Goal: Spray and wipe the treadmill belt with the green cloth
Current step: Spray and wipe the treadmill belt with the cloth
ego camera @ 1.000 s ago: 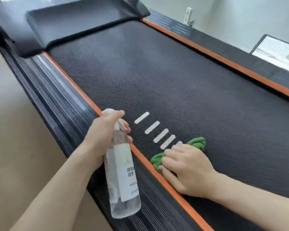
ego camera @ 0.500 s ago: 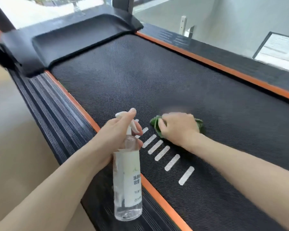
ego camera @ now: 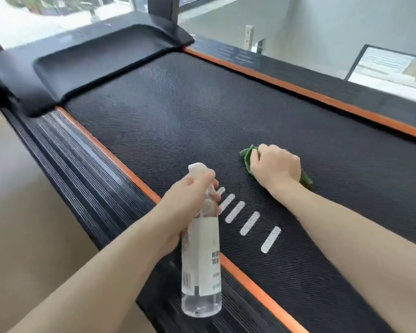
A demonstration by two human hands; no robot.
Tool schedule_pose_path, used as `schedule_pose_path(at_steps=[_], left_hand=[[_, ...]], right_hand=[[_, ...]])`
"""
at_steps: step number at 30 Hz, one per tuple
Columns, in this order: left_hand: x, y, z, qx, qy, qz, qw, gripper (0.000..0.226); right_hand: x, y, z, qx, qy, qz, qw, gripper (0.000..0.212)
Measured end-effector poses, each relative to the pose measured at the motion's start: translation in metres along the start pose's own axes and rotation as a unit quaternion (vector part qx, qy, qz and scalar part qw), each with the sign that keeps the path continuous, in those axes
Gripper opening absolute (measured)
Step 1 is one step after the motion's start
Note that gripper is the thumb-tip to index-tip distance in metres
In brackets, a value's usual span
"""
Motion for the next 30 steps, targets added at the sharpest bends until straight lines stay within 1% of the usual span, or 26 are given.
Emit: schedule_pose_path(at_steps=[2,4,6,8,10,11,12,13,14,15,16,17,18,19,22,23,27,30], left_hand=[[0.008,-0.001,-0.005,0.019,0.0,-0.004,1.0,0.031],[0.013,-0.003,-0.005,0.019,0.022,-0.021,0.999,0.033],[0.013,-0.006,-0.003,0.012,0.052,-0.029,0.998,0.033],[0.009,-0.012,0.0,0.008,0.07,-0.027,0.997,0.034],[0.006,-0.022,0.003,0.025,0.064,-0.026,0.997,0.036],[0.004,-0.03,0.002,0.033,0.058,-0.026,0.997,0.037],[0.004,-0.037,0.001,0.033,0.053,-0.024,0.998,0.038],[0.003,-0.048,-0.001,0.034,0.05,-0.02,0.998,0.04],[0.002,-0.055,-0.002,0.038,0.048,-0.015,0.998,0.041],[0.001,-0.063,-0.002,0.045,0.047,-0.01,0.998,0.041],[-0.001,-0.073,-0.002,0.055,0.047,-0.007,0.997,0.041],[-0.003,-0.08,0.0,0.063,0.05,-0.003,0.997,0.041],[-0.004,-0.086,0.002,0.075,0.051,0.0,0.996,0.038],[-0.006,-0.094,0.005,0.09,0.053,0.002,0.995,0.035],[-0.011,-0.106,0.01,0.143,0.043,0.004,0.989,0.032],[-0.012,-0.11,0.009,0.163,0.038,0.011,0.986,0.033],[-0.025,-0.114,0.003,0.198,0.018,0.055,0.978,0.036],[-0.033,-0.119,0.001,0.206,0.016,0.066,0.976,0.031]], right_hand=[[0.031,-0.011,-0.008,-0.003,-0.02,-0.04,0.999,0.037],[0.087,-0.021,-0.006,0.003,-0.043,-0.077,0.996,0.035],[0.149,-0.037,-0.007,0.013,-0.095,-0.059,0.994,0.034],[0.183,-0.045,-0.001,-0.042,-0.202,-0.011,0.979,0.035],[0.177,-0.041,0.012,-0.044,-0.321,0.027,0.946,0.035],[0.161,-0.036,0.013,-0.02,-0.355,0.044,0.934,0.033],[0.141,-0.031,0.013,0.004,-0.35,0.063,0.935,0.033],[0.118,-0.024,0.006,0.018,-0.291,0.083,0.953,0.036],[0.095,-0.019,-0.003,0.028,-0.184,0.094,0.978,0.039],[0.076,-0.015,-0.013,0.033,-0.063,0.083,0.994,0.04],[0.061,-0.009,-0.024,0.036,0.027,0.063,0.997,0.039],[0.054,-0.006,-0.033,0.039,0.078,0.043,0.995,0.038],[0.052,-0.006,-0.039,0.037,0.092,0.024,0.995,0.038],[0.057,-0.009,-0.045,0.032,0.086,0.001,0.996,0.038],[0.103,-0.022,-0.05,0.022,0.036,-0.052,0.998,0.037],[0.118,-0.026,-0.053,0.029,0.031,-0.063,0.997,0.037],[0.144,-0.033,-0.052,0.049,0.037,-0.074,0.995,0.037],[0.155,-0.035,-0.057,0.036,0.031,-0.073,0.996,0.034]])
Point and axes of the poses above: each hand's wrist, its own x-axis away from the middle knuckle, its own y-axis out of the palm, z = x × y, the point moved 2 cm from there along -x, towards the middle knuckle, and after that the axes turned 2 degrees about z, right-handed, at the moved point
